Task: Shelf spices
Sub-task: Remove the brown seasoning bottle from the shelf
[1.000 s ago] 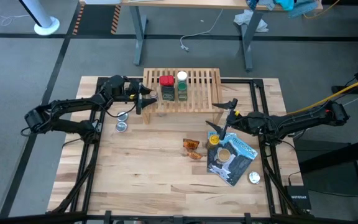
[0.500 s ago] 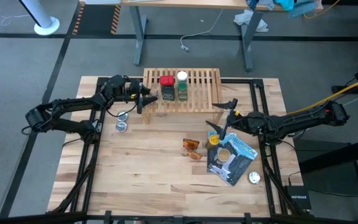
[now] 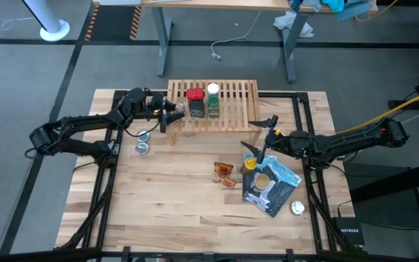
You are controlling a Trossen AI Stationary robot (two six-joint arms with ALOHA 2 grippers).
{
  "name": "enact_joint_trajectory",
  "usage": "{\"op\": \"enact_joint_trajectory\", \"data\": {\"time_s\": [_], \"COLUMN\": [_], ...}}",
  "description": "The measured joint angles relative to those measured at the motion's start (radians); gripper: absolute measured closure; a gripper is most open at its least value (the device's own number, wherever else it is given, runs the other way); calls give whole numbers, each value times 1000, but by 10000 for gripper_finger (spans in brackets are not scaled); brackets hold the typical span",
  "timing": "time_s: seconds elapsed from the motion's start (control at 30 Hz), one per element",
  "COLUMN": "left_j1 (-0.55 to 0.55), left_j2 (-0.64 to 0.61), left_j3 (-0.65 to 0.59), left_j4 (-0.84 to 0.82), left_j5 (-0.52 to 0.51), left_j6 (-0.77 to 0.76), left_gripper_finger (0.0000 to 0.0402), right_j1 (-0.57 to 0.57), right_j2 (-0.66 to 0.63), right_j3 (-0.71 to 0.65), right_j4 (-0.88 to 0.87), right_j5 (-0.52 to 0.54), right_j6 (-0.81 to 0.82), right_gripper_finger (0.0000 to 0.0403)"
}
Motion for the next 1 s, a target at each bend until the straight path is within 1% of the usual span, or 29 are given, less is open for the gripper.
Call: {"op": "enact_joint_trajectory", "data": {"time_s": [0.1, 0.23, 0.33, 0.43, 0.57, 0.7, 0.87, 1.0], "left_j1": [-7, -35, -80, -147, -272, -418, -620, -782], "left_j2": [-39, -119, -188, -253, -319, -346, -332, -284], "left_j3": [0, 0, 0, 0, 0, 0, 1, 1], "left_j4": [-4, -87, -167, -238, -311, -360, -365, -357], "left_j5": [-18, -69, -125, -194, -328, -478, -679, -852], "left_j6": [0, 13, 14, 13, -4, -54, -118, -190], "left_gripper_finger": [219, 219, 219, 219, 219, 219, 219, 219], "right_j1": [0, 0, 0, 0, 0, 0, 0, 0], "right_j2": [0, 0, 0, 0, 0, 0, 0, 0], "right_j3": [0, 0, 0, 0, 0, 0, 0, 0], "right_j4": [0, 0, 0, 0, 0, 0, 0, 0], "right_j5": [0, 0, 0, 0, 0, 0, 0, 0], "right_j6": [0, 0, 0, 0, 0, 0, 0, 0], "right_gripper_finger": [10, 10, 10, 10, 10, 10, 10, 10]}}
